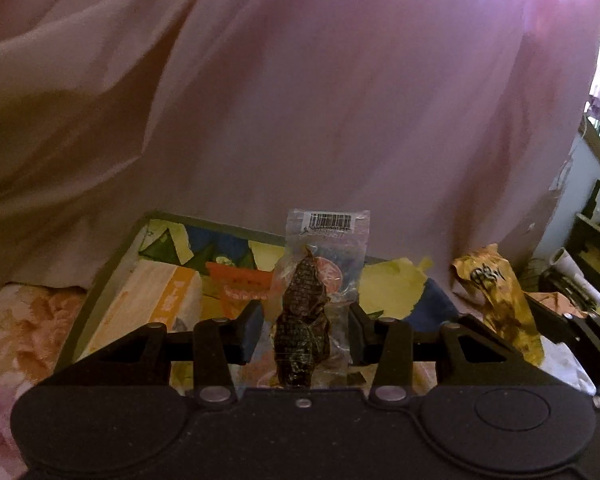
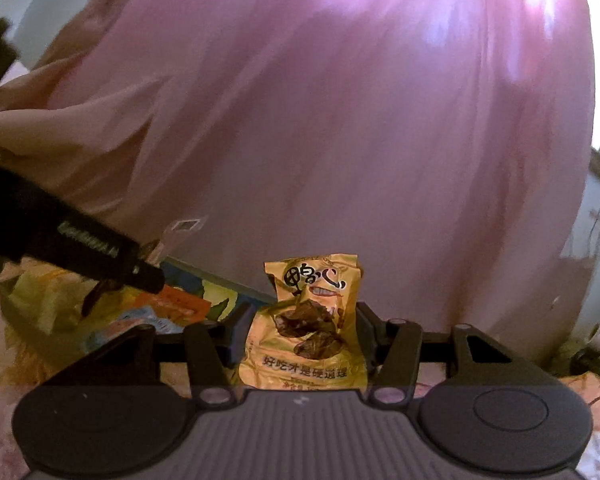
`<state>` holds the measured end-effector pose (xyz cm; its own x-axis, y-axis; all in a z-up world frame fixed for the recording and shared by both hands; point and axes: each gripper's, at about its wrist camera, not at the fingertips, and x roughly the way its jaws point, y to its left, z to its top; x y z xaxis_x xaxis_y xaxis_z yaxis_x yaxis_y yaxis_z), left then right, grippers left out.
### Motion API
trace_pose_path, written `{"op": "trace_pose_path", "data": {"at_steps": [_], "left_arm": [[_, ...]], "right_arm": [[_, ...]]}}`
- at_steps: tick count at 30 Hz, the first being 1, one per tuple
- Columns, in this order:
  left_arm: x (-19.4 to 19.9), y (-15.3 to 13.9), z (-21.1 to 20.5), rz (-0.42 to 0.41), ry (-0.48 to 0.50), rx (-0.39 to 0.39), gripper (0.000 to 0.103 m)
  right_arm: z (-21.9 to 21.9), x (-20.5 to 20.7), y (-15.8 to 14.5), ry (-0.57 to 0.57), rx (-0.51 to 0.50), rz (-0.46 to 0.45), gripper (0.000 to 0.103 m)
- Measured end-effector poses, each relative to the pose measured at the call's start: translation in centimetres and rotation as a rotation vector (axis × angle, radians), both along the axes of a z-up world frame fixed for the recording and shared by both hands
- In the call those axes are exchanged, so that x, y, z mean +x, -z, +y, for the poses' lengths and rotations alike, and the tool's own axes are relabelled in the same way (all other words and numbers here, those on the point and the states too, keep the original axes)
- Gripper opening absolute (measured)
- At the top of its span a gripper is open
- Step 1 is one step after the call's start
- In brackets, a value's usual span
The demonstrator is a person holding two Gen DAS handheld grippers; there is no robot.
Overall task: Organize snacks
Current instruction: 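Lift the meat stick and gold pouch and carry them over the tray, then lower both snacks into the tray and open both tools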
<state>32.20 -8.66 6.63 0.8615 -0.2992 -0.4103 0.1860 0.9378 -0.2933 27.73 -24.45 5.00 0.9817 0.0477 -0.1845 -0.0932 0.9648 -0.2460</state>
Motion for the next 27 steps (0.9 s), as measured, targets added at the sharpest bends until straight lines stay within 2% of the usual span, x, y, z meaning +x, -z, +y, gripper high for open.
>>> {"op": "trace_pose_path", "data": {"at_steps": [3, 7, 13, 25, 27], "left_arm": [[1.5, 0.5, -0.4, 0.042, -0.006, -0.012, 0.046], [2.5, 1.0, -1.0, 0.070, -0.011, 0.011, 0.046], [3.0, 1.5, -1.6, 0.084, -0.005, 0.040, 0.046], [3.4, 1.4, -1.5, 0.109, -0.009, 0.027, 0.047], [3.5, 1.5, -1.4, 0.113, -0.011, 0.025, 0.050]], "right_arm": [[-0.6, 2.3, 0.1, 0.011, 0.041, 0.055, 0.058], [-1.4, 4.0, 0.9, 0.010, 0.108, 0.133, 0.058], [-1.1, 4.1, 1.7, -0.008, 0.104, 0.156, 0.058], [-0.3, 4.4, 2.0, -0.034, 0.105, 0.185, 0.063], [-0.4, 4.3, 2.1, -0.033, 0.105, 0.186, 0.064]]}}
